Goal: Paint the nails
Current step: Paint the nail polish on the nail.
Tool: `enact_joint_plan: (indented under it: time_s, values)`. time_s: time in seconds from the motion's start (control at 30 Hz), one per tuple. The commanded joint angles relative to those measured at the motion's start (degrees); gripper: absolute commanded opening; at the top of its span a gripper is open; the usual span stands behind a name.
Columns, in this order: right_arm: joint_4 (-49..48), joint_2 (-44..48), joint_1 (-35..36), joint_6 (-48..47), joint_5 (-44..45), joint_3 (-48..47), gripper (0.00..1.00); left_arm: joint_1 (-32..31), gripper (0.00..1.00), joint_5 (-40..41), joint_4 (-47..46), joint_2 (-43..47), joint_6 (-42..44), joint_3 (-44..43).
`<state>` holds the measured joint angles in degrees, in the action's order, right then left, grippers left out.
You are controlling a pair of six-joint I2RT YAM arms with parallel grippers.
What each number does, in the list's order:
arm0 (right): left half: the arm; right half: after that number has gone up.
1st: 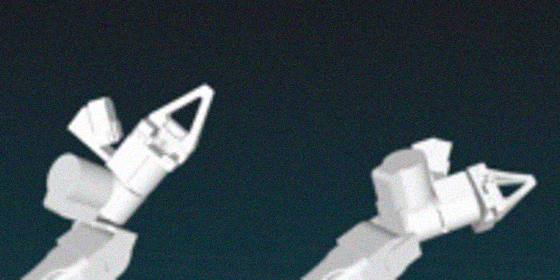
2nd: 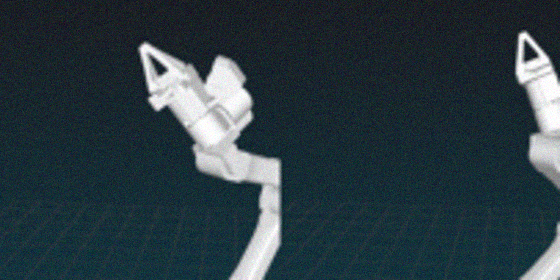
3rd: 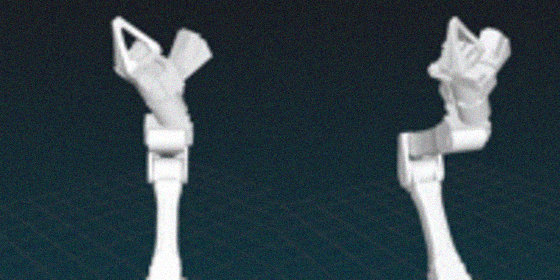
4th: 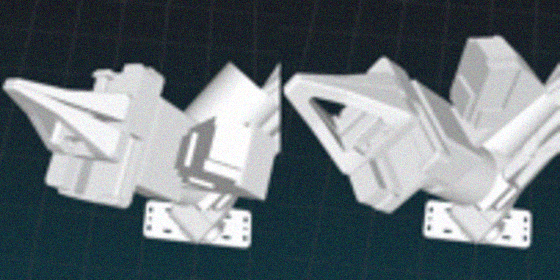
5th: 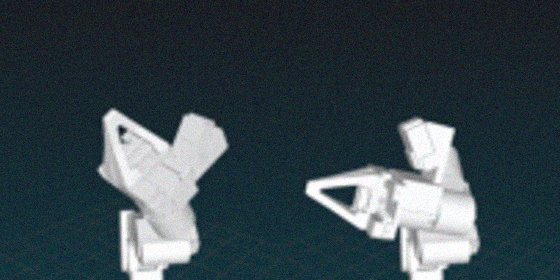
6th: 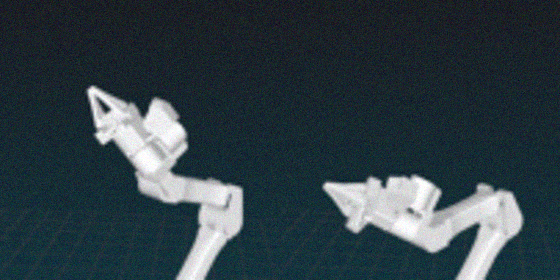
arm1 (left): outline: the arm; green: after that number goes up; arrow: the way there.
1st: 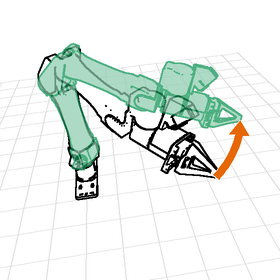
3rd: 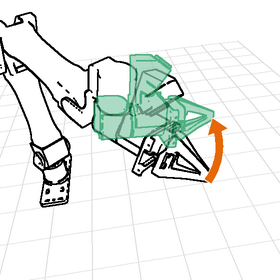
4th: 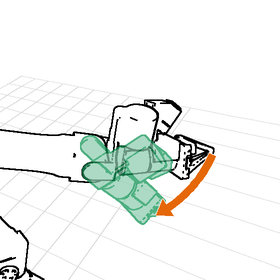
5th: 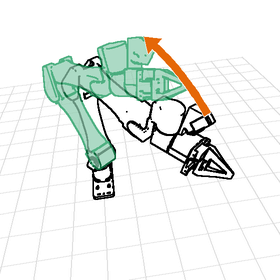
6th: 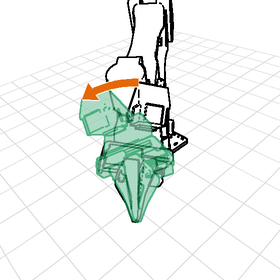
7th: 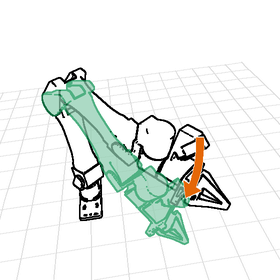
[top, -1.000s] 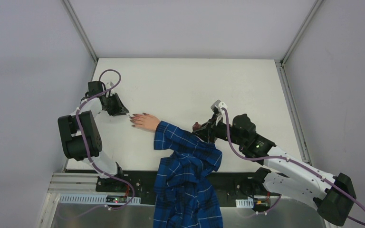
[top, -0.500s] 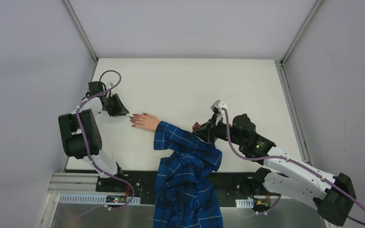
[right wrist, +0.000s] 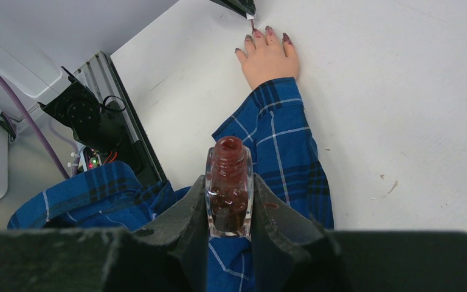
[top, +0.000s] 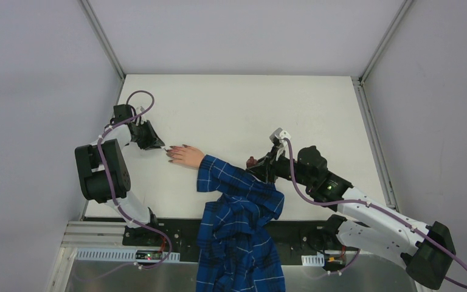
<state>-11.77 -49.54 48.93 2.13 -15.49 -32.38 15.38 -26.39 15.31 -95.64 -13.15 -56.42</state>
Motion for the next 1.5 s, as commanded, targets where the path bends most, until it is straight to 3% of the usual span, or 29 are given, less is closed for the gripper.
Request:
enact_joint_plan:
  time_s: [0.0,0.97,1.47]
  values:
    - [-3.9,0.2,-0.2,0.1,-0.9,0.1,0.0,-0.3,0.0,1.2,0.1,-0.2,-0.9,-1.7]
    - [-3.8,1.3,-0.2,0.1,-0.5,0.5,0.0,-0.2,0.0,0.8,-1.3,7.0,-0.7,-1.0]
    - [-3.9,0.8,-0.2,0.1,-0.5,0.4,0.0,-2.3,0.0,-1.5,-1.5,4.6,-0.5,-1.0]
